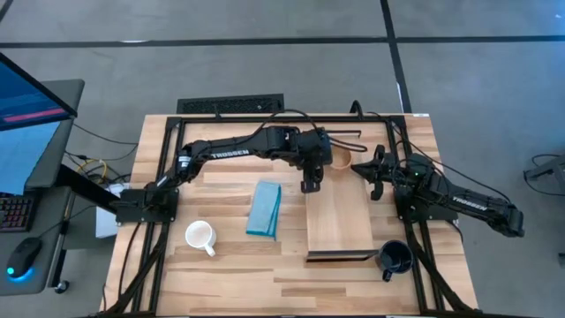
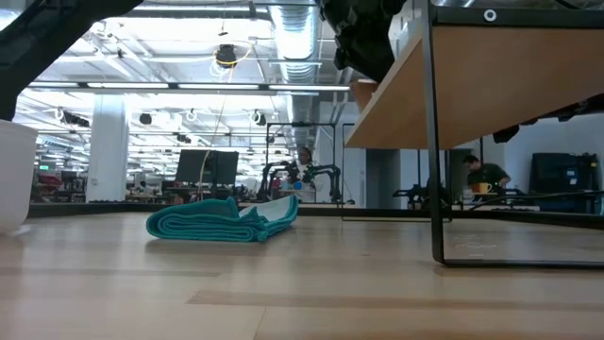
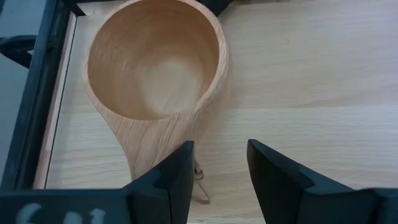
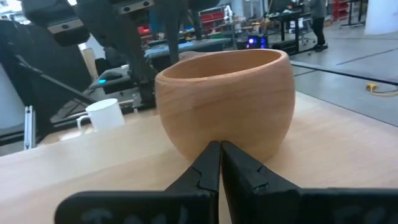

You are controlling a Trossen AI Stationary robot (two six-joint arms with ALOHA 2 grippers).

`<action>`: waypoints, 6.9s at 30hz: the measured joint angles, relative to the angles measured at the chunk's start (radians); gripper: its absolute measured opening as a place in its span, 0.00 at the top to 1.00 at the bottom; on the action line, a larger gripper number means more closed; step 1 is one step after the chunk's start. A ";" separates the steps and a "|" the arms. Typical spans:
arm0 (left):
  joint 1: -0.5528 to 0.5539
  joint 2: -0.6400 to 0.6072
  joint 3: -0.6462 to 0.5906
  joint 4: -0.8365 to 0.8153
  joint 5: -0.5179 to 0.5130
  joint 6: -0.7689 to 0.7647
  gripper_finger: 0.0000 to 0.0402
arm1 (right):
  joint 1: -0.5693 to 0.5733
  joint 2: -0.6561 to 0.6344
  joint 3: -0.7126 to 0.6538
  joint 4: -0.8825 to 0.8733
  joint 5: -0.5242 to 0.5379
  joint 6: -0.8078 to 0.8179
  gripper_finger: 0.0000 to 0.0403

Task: Stack small to large cups/mugs on shelf
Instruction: Put the brown mug on the shelf, then put the black mug on the shelf

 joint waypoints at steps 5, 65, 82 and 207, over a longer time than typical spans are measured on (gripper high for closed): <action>0.002 0.000 0.000 0.000 0.000 0.000 0.65 | 0.000 0.000 0.000 0.000 0.052 -0.004 0.91; 0.149 -0.258 0.002 0.015 -0.078 0.121 0.65 | 0.001 -0.001 0.002 -0.058 0.065 -0.003 0.91; 0.157 -0.731 -0.735 0.518 -0.157 0.093 0.65 | 0.001 -0.010 0.188 -0.351 0.075 -0.107 0.91; 0.097 -1.300 -2.240 1.972 -0.293 -0.073 0.65 | 0.003 0.144 0.811 -1.168 -0.163 0.286 0.58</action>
